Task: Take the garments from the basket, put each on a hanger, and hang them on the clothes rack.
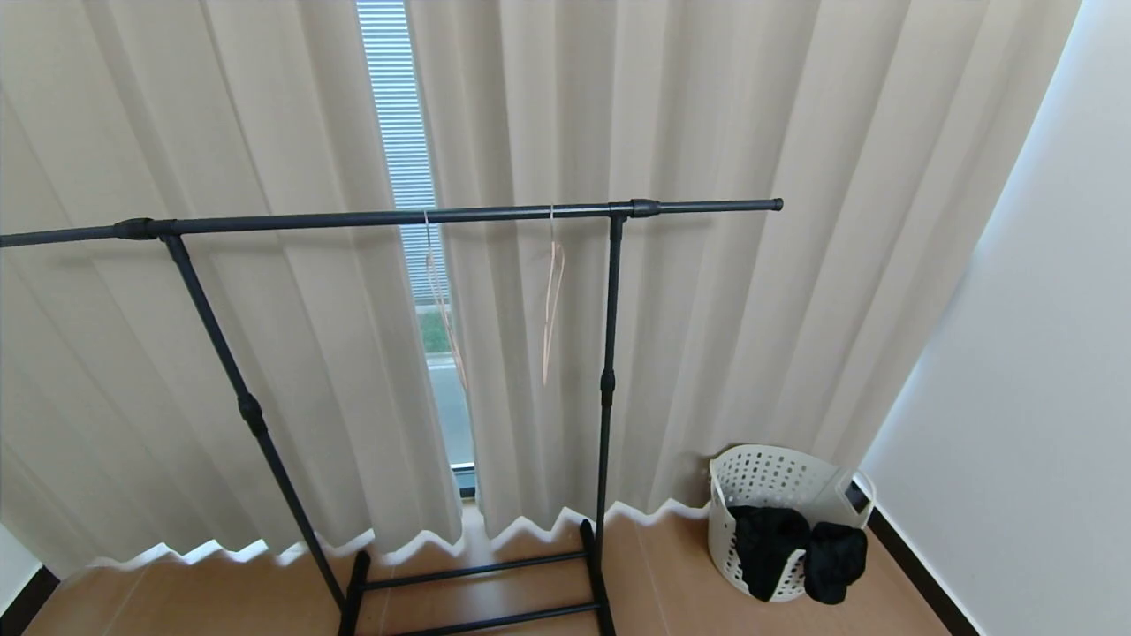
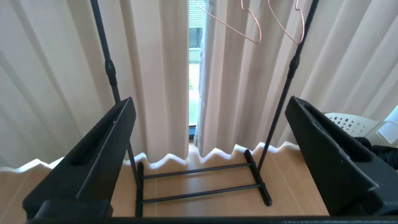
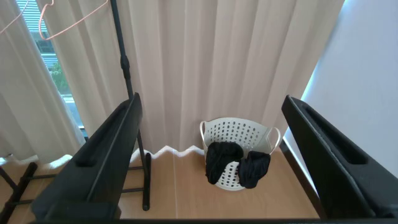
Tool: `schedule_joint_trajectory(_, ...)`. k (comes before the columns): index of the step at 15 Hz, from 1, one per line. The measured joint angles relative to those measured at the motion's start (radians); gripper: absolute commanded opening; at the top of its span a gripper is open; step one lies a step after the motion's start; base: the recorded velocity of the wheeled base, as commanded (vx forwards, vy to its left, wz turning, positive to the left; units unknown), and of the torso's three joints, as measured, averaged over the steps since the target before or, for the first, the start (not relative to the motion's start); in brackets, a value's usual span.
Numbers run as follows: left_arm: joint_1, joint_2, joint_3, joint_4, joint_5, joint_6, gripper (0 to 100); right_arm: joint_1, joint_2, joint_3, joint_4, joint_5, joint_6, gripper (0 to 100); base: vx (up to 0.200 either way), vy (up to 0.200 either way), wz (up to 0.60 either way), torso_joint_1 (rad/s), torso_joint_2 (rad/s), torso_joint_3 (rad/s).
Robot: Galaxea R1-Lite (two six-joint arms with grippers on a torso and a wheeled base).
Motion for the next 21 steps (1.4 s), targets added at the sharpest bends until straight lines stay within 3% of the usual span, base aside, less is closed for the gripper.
schedule_joint_trajectory(3, 0.0, 0.0, 0.0, 0.0, 0.0, 0.0, 100, 0.0, 0.0, 0.0, -0.001, -0.057, -0.001, 100, 0.0, 0.0, 0.0, 0.0, 0.0, 0.0)
schedule_joint_trajectory(21, 0.0, 0.0, 0.0, 0.0, 0.0, 0.0, 100, 0.0, 0.0, 0.0, -0.001, -0.053, 0.007, 100, 0.0, 0.0, 0.0, 0.0, 0.0, 0.0)
